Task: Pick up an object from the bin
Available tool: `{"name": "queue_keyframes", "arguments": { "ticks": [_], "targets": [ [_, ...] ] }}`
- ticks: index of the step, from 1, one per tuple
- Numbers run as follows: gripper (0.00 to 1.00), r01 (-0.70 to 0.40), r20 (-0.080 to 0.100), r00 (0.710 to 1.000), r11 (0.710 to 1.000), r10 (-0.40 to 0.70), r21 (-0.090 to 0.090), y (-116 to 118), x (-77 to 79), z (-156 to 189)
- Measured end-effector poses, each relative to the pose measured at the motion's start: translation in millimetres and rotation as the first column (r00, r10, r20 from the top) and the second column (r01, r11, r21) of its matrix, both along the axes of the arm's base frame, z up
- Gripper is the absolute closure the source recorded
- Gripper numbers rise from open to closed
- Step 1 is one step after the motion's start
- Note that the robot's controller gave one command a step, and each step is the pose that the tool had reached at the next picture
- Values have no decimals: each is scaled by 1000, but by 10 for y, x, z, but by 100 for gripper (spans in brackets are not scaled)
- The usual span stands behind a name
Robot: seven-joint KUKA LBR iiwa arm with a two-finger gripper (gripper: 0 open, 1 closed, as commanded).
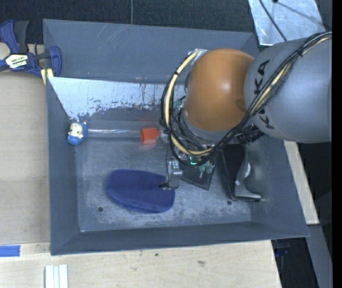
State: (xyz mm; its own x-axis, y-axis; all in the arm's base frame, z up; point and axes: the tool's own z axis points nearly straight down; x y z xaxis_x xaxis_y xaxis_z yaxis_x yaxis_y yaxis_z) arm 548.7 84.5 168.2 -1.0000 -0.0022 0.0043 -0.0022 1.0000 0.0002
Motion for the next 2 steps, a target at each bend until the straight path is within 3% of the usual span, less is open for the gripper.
{"name": "queue_keyframes", "arguments": {
  "ticks": [1, 2],
  "targets": [
    [0, -438, 0, 899, 899, 438, 2, -125, -11, -979],
    [100, -435, 11, 901, 901, 435, -1, -121, 25, -939]
  ]
}}
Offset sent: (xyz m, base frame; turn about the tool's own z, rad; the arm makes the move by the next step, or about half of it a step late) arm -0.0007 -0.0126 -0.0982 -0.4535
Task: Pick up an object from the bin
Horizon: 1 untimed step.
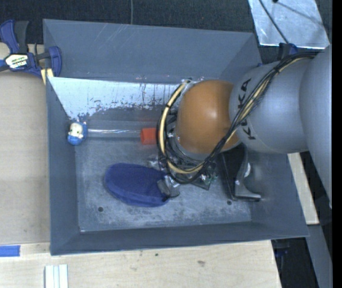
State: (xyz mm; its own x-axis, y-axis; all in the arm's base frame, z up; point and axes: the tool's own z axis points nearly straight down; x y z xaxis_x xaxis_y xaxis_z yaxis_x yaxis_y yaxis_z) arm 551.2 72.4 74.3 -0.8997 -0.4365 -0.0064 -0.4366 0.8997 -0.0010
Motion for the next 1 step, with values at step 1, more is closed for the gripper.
{"name": "queue_keyframes", "arguments": {
  "ticks": [1],
  "targets": [
    [100, -15, 5, 1000, 1000, 15, 0, 177, -102, 1433]
  ]
}}
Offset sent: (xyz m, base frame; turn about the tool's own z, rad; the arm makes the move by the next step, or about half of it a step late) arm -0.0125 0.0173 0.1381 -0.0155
